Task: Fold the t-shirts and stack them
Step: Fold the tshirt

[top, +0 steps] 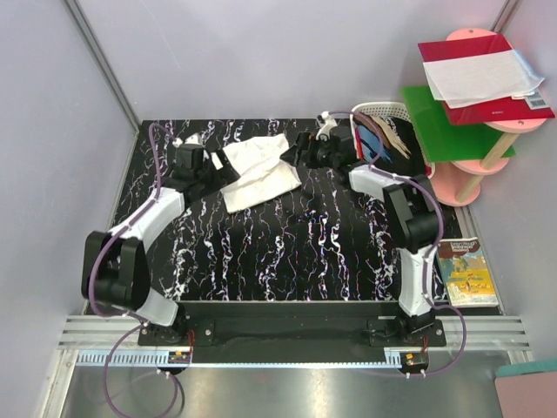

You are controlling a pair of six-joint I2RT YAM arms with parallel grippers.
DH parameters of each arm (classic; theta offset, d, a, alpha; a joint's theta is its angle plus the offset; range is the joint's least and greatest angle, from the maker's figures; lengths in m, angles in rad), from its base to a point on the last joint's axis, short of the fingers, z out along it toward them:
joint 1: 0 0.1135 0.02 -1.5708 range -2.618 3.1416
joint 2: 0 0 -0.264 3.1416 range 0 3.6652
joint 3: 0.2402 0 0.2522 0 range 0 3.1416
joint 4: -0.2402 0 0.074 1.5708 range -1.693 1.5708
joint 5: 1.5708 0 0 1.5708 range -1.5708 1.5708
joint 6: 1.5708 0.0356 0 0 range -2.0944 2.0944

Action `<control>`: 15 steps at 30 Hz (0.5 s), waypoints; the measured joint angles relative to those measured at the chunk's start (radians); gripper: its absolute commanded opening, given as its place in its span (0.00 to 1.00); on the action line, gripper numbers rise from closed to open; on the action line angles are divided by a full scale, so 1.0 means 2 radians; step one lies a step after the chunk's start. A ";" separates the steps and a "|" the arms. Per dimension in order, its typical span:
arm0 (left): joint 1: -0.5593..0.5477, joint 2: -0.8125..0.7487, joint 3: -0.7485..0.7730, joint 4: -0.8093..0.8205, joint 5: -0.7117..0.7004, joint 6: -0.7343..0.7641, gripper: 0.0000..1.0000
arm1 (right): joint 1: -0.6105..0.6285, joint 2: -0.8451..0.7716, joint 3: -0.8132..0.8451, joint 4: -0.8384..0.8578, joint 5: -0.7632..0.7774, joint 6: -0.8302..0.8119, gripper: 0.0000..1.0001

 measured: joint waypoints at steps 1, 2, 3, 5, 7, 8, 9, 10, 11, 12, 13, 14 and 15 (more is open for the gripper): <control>-0.008 -0.021 -0.005 0.003 -0.002 0.003 0.99 | 0.000 -0.019 -0.022 0.008 0.007 -0.001 1.00; -0.017 -0.039 -0.007 0.009 -0.005 0.006 0.99 | 0.000 -0.044 -0.047 0.017 0.015 -0.002 1.00; -0.026 -0.052 -0.008 0.017 -0.007 0.009 0.94 | 0.000 -0.067 -0.069 0.027 0.023 -0.003 0.98; -0.044 -0.071 -0.009 0.032 -0.011 0.014 0.54 | 0.000 -0.109 -0.104 0.049 0.035 -0.003 0.86; -0.064 -0.080 -0.009 0.047 -0.013 0.023 0.00 | 0.000 -0.139 -0.126 0.061 0.040 -0.004 0.24; -0.073 -0.079 -0.009 0.054 -0.012 0.027 0.00 | 0.000 -0.150 -0.132 0.065 0.043 -0.004 0.00; -0.081 -0.074 -0.008 0.057 -0.009 0.030 0.00 | 0.000 -0.156 -0.137 0.070 0.044 -0.006 0.00; -0.088 -0.064 -0.005 0.059 -0.002 0.031 0.00 | 0.000 -0.159 -0.138 0.072 0.046 -0.004 0.00; -0.091 -0.049 -0.001 0.058 0.009 0.031 0.00 | 0.000 -0.159 -0.140 0.072 0.047 -0.001 0.00; -0.093 -0.033 0.004 0.059 0.015 0.028 0.00 | -0.001 -0.159 -0.142 0.071 0.048 0.000 0.00; -0.093 -0.010 0.009 0.063 0.029 0.023 0.00 | 0.000 -0.159 -0.146 0.070 0.048 0.000 0.00; -0.092 0.016 0.013 0.069 0.044 0.015 0.00 | 0.000 -0.159 -0.149 0.069 0.048 0.001 0.00; -0.091 0.054 0.014 0.078 0.064 0.004 0.00 | -0.001 -0.158 -0.152 0.068 0.048 0.002 0.00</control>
